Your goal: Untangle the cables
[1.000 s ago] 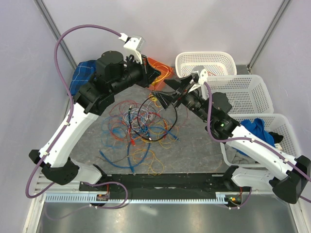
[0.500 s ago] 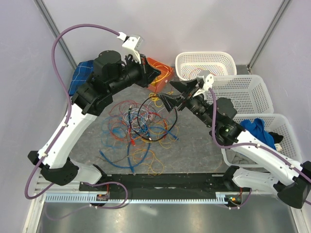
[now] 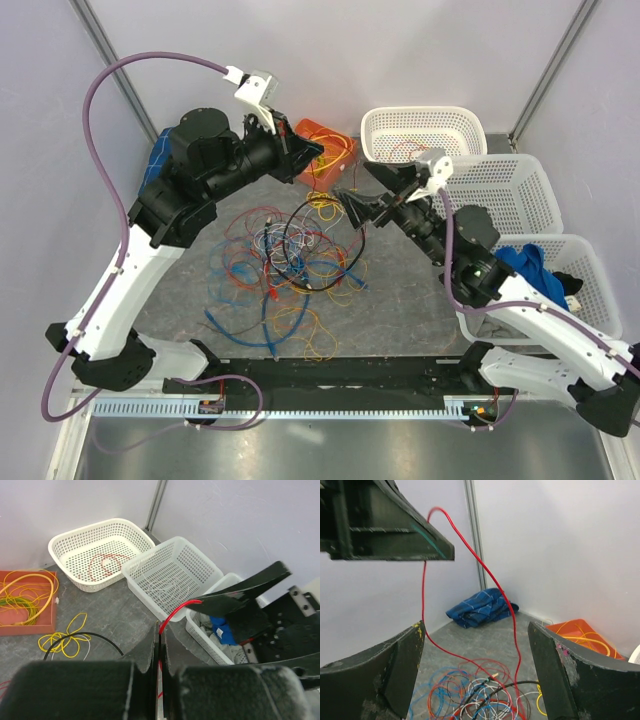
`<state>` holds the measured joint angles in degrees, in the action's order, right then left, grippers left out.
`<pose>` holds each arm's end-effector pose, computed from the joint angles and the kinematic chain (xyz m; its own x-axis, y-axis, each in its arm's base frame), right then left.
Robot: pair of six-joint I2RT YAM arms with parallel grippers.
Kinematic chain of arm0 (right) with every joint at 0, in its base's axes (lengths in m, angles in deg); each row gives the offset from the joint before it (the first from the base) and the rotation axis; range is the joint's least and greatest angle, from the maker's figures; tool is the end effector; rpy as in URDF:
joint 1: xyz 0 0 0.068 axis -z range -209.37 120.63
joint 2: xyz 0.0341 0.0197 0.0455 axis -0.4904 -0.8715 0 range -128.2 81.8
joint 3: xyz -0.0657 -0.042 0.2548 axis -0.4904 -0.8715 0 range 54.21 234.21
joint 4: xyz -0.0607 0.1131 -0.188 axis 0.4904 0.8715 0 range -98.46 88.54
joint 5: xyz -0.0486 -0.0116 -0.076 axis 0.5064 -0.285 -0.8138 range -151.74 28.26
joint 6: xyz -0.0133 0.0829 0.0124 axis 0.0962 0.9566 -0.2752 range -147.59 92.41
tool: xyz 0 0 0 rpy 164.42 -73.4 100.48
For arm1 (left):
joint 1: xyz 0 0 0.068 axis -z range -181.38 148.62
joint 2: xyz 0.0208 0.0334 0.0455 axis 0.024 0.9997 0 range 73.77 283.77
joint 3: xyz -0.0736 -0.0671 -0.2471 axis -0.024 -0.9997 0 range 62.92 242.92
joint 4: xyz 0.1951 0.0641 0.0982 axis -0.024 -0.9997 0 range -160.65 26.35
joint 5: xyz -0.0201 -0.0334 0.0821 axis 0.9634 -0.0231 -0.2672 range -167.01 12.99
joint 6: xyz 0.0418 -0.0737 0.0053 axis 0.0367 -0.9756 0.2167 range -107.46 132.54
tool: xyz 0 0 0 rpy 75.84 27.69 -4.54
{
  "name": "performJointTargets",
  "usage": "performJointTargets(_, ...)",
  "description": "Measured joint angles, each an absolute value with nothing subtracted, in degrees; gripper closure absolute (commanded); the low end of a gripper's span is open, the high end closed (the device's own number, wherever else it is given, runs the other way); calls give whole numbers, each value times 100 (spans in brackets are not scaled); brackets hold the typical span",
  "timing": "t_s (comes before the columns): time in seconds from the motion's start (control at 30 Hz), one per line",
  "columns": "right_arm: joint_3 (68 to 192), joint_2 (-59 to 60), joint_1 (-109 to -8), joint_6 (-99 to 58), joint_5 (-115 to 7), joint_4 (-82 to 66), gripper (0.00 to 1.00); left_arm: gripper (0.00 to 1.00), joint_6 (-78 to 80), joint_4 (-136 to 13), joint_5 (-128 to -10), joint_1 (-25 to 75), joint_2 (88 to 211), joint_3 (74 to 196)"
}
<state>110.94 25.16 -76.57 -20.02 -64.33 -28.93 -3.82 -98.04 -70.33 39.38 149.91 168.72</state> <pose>0.1561 0.1635 0.4411 0.1437 0.3490 -0.9260 -0.7296 0.6696 0.1391 0.1893 -0.1747 0.5065 -0.2672 -0.1391 -0.9536 0.6889 0.6644 -0.2899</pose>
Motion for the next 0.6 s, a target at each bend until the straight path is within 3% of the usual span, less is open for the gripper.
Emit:
performJointTargets(0.33,11229,1749,-7657,-2192,-6009,-2884,9,98,-336,-9813,-6720,3938,14928,16826)
performJointTargets(0.6,11240,1790,-7657,-1932,-5200,-3182,9,98,-192,-9830,-6782,3938,14871,16769)
